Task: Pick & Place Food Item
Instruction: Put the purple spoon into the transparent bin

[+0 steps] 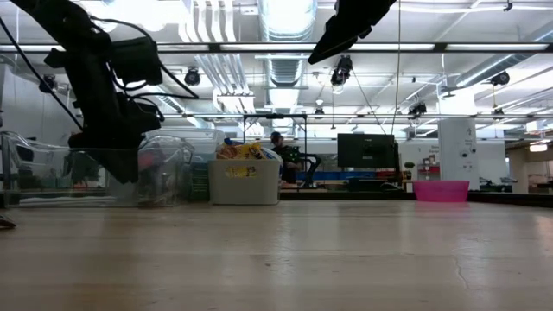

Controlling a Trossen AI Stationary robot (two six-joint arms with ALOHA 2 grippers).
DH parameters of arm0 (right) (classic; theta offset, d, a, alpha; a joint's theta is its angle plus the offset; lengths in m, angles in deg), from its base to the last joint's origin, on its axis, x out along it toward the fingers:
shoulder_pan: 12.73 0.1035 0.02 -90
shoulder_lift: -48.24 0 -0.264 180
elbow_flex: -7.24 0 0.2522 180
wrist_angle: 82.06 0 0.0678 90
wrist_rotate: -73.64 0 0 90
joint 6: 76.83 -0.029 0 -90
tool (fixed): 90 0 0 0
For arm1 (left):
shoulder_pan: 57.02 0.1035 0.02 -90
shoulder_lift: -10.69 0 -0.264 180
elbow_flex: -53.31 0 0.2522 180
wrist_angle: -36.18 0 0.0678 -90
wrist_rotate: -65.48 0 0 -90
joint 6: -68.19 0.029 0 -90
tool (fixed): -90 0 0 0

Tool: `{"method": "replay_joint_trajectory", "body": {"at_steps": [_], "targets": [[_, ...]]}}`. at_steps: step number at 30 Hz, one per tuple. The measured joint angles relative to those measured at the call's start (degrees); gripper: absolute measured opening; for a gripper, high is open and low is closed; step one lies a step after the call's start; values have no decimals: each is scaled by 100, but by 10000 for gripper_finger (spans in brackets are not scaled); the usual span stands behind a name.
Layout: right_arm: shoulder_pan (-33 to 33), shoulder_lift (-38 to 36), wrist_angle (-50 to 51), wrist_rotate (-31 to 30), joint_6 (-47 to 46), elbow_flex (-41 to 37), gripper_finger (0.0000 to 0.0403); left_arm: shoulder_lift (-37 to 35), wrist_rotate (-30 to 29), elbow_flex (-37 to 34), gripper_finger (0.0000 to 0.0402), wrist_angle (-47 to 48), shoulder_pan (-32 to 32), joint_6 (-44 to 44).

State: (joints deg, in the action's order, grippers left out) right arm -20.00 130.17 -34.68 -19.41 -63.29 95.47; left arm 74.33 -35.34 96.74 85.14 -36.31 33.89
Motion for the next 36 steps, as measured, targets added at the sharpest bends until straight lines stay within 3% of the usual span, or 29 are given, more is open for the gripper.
{"method": "replay_joint_trajectory", "body": {"at_steps": [6, 13, 19, 25, 30, 36], "targets": [[2, 0, -1, 1, -1, 0, 384, -4, -101, 166, 152, 183, 0, 110], [1, -1, -2, 1, -2, 0, 384, -11, -156, 929, 152, 1089, -4, -40], [0, 0, 0, 2, -2, 0, 384, -15, -156, 1605, 152, 1929, -114, -747], [1, 0, 0, 1, -1, 0, 384, -17, -76, 2155, 152, 2728, -501, -2258], [0, 0, 0, 0, 0, 0, 384, -15, 286, 2300, 152, 3081, -1101, -3012], [2, 0, -1, 2, 0, -1, 384, -15, 290, 2288, 152, 3241, -1722, -3584]]}}
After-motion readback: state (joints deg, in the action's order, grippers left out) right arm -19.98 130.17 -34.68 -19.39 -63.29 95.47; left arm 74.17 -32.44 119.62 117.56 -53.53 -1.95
